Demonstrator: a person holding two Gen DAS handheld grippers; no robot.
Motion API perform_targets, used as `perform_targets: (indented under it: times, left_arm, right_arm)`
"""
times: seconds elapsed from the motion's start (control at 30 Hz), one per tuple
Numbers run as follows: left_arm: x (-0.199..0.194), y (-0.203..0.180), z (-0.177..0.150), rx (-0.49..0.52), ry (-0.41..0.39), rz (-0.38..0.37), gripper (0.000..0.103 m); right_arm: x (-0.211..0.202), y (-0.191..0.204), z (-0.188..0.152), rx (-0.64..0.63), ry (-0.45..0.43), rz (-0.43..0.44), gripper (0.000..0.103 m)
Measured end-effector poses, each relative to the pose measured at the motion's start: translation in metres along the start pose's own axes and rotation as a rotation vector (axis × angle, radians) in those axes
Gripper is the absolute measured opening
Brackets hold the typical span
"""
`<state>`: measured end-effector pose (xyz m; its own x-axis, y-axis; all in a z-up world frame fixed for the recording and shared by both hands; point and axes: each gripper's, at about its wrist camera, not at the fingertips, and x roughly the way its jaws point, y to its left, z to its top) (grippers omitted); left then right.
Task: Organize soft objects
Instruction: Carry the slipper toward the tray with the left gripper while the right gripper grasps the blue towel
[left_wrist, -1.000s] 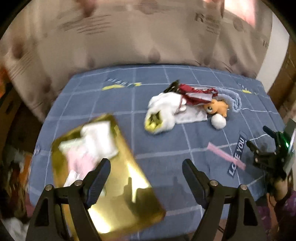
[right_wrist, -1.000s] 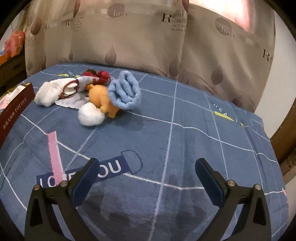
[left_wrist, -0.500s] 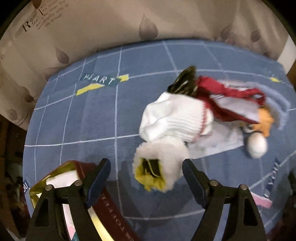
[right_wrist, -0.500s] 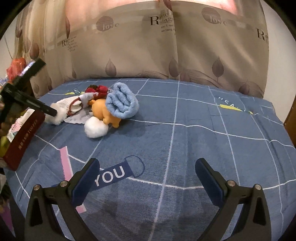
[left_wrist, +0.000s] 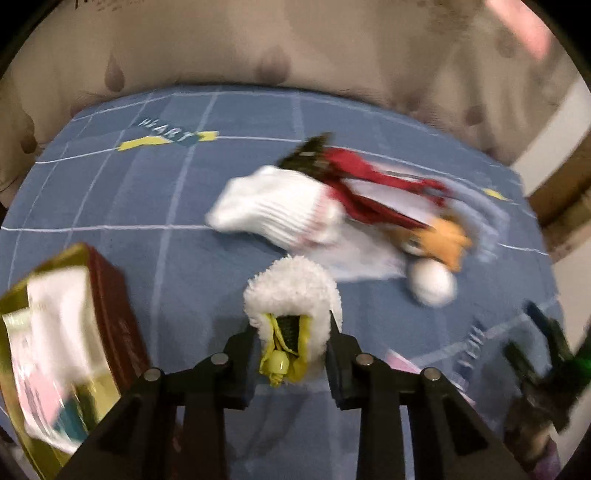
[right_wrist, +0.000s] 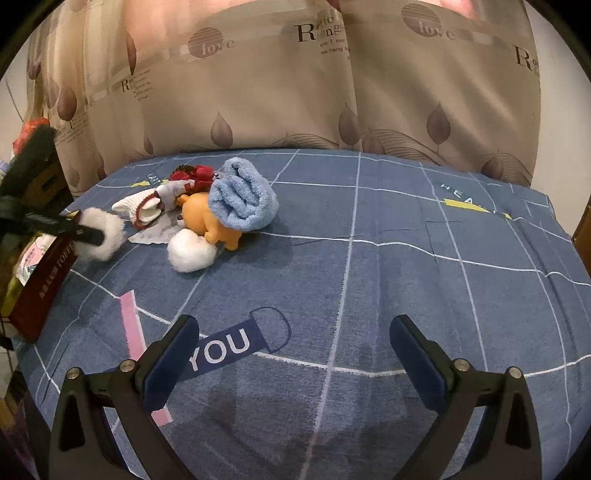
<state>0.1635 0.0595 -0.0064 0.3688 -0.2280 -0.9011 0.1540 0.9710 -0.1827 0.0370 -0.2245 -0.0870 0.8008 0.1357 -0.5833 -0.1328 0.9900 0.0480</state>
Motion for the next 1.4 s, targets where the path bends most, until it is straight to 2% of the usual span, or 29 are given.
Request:
perform_targets:
  times: [0.13,0.23,0.3,0.4,0.47,0.53,0.67,0.7,0.8,0.83,0.87,0.97,1.1,1.2,1.3,1.4]
  left_arm:
    - [-0.031,-0.020,-0.033,-0.012,-0.054,-0.109,0.030]
    - [-0.048,-0.023,-0.056,-0.066,-0.078,-0.176,0.030]
    - [-0.058,-0.016,-0.070,-0.114,-0.080,-0.217,0.030]
    - [-0.074,-0.006,-0.085,-0.149,-0.084,-0.225,0.030]
    - [-0.084,-0.001,-0.089,-0.165,-0.099,-0.209,0.030]
    - [-0.092,0.003,-0.094,-0.165,-0.111,-0.187,0.030]
    - [-0.109,0.014,-0.103,-0.169,-0.138,-0.158,0.030]
    - [-0.112,0.016,-0.105,-0.170,-0.141,-0.153,0.030]
    - [-0.113,0.023,-0.107,-0.180,-0.138,-0.151,0.030]
    - [-0.114,0.024,-0.108,-0.185,-0.138,-0.152,0.030]
    - [-0.115,0.026,-0.109,-0.192,-0.139,-0.150,0.031]
    - [-0.120,0.034,-0.112,-0.207,-0.142,-0.146,0.031]
    - [-0.134,0.049,-0.123,-0.243,-0.159,-0.123,0.031]
    - [-0.151,0.068,-0.136,-0.256,-0.175,-0.058,0.031]
    - [-0.160,0.089,-0.147,-0.258,-0.176,0.017,0.031]
    - [-0.157,0.106,-0.151,-0.268,-0.164,0.054,0.031]
  right_arm:
    - [0.000,-0.002,0.001,0.002,0.002,0.019,0.103]
    - [-0.001,-0.003,0.013,0.015,0.012,0.089,0.103]
    - [-0.005,0.001,0.031,0.010,-0.004,0.130,0.103]
    - [-0.006,0.012,0.068,-0.033,-0.008,0.188,0.103]
    - [0.007,0.020,0.092,-0.073,0.035,0.218,0.103]
    - [0.026,0.027,0.111,-0.099,0.091,0.225,0.098]
    - [0.063,0.028,0.128,-0.129,0.180,0.187,0.094]
    - [0.074,0.026,0.131,-0.122,0.214,0.196,0.090]
    - [0.098,0.021,0.134,-0.096,0.287,0.202,0.046]
    - [0.104,0.019,0.133,-0.091,0.316,0.196,0.022]
    - [0.111,0.018,0.131,-0.081,0.344,0.193,0.021]
    - [0.108,0.012,0.130,-0.046,0.337,0.222,0.018]
    - [0.072,-0.007,0.118,0.024,0.259,0.244,0.017]
    - [0.029,-0.025,0.097,0.093,0.191,0.269,0.017]
    - [-0.002,-0.041,0.073,0.189,0.161,0.318,0.017]
    - [-0.027,-0.048,0.053,0.257,0.142,0.355,0.017]
